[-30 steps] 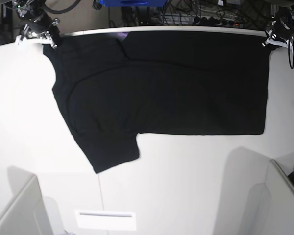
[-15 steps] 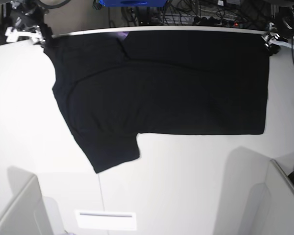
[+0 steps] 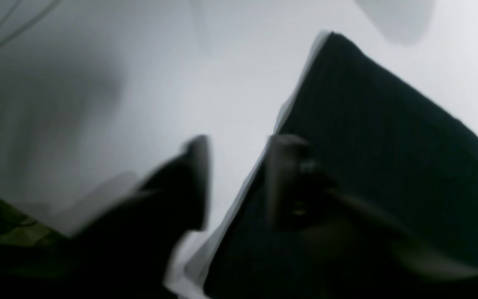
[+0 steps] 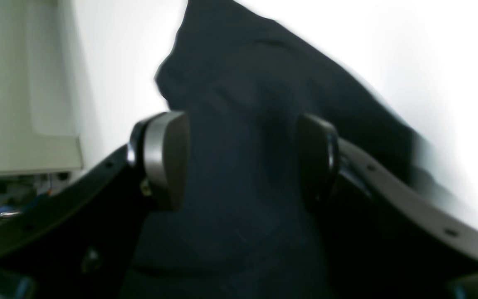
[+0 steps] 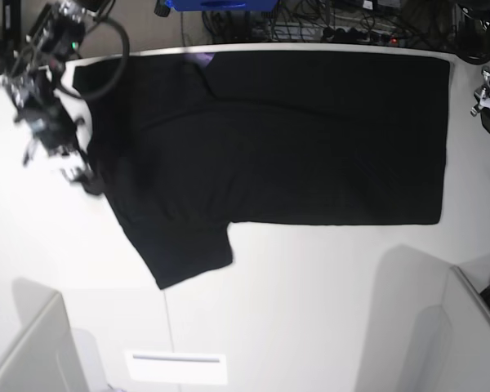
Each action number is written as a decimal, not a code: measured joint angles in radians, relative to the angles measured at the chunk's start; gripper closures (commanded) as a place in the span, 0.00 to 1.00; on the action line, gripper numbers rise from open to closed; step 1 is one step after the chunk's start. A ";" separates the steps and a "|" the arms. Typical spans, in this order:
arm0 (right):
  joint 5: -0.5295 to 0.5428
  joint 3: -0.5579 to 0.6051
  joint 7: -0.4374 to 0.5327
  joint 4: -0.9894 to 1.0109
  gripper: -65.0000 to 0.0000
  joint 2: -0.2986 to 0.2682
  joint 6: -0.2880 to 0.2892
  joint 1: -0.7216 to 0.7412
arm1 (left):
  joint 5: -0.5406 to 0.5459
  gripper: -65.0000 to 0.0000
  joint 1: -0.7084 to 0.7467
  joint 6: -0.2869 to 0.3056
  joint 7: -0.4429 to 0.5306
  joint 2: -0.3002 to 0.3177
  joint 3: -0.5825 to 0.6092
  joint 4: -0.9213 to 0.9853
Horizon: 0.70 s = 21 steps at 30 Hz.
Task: Fold the T-shirt properly
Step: 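Move the right gripper to the opposite shoulder edge and grasp it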
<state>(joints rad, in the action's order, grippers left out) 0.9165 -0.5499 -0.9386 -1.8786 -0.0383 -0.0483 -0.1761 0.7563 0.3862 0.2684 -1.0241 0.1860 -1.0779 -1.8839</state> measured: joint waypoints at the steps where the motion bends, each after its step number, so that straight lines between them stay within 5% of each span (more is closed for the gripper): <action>1: -0.005 0.040 0.006 0.040 0.43 -0.017 -0.017 0.058 | 0.002 0.92 -0.005 0.000 -0.003 0.002 0.000 0.000; 2: -0.036 0.070 0.011 0.092 0.42 -0.029 -0.026 0.125 | 0.000 1.00 -0.013 0.000 -0.002 0.002 0.001 0.000; 5: -0.191 0.122 0.019 0.300 0.41 -0.034 -0.026 0.310 | -0.009 1.00 -0.014 -0.003 0.003 0.008 0.045 0.000; 10: -0.381 0.164 0.033 0.616 0.38 -0.034 0.069 0.505 | -0.004 1.00 -0.004 0.000 -0.004 0.020 0.091 0.000; 15: -0.555 0.243 0.218 0.927 0.37 -0.066 0.140 0.680 | -0.012 1.00 0.016 0.000 -0.005 0.020 0.087 0.001; 21: -0.566 0.354 0.417 1.312 0.37 -0.129 0.187 0.806 | -0.008 1.00 0.039 0.000 -0.004 0.030 0.084 0.001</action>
<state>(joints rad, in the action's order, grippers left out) 0.3508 -0.1959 -0.5217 -0.5667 -0.1677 0.1387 0.6296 0.7486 0.4252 0.2680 -1.0283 0.2157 -0.9943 -1.8828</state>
